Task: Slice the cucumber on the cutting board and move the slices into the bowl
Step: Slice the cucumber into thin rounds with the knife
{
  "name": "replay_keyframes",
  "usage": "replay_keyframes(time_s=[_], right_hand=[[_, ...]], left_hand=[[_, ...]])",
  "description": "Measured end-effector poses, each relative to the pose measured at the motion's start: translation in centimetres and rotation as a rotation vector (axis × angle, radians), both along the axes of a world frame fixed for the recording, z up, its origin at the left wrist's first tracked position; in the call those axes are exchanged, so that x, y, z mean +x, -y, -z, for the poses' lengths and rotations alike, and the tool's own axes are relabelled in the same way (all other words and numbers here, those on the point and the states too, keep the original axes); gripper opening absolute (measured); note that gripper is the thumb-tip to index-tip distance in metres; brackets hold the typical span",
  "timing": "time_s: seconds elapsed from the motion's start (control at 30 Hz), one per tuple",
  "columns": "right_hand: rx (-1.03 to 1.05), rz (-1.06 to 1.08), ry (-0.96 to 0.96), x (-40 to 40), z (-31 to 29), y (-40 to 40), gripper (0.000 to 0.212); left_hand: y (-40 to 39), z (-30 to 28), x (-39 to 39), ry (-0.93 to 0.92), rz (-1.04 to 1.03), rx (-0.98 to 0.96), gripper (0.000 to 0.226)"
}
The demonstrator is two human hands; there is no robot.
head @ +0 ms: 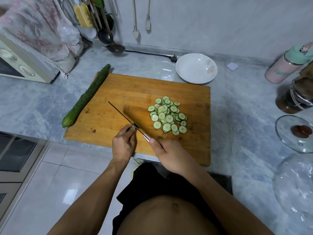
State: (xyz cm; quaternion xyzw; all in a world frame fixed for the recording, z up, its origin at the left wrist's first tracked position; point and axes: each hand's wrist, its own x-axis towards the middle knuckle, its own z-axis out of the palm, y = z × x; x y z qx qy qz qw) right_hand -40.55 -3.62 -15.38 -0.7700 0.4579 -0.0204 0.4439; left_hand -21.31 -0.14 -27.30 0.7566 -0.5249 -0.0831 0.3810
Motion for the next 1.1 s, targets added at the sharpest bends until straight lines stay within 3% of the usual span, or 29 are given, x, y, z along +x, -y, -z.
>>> replay_keyframes(time_s=[0.43,1.1], right_hand=[[-0.005,-0.025,0.001,-0.3,0.1,0.7,0.058],[-0.002,-0.088,-0.045,1.2,1.3,1.7,0.06]], left_hand=[[0.2,0.1,-0.7,0.026,-0.037,-0.032,0.017],[0.3,0.7,-0.5,0.086,-0.028,0.006,0.024]])
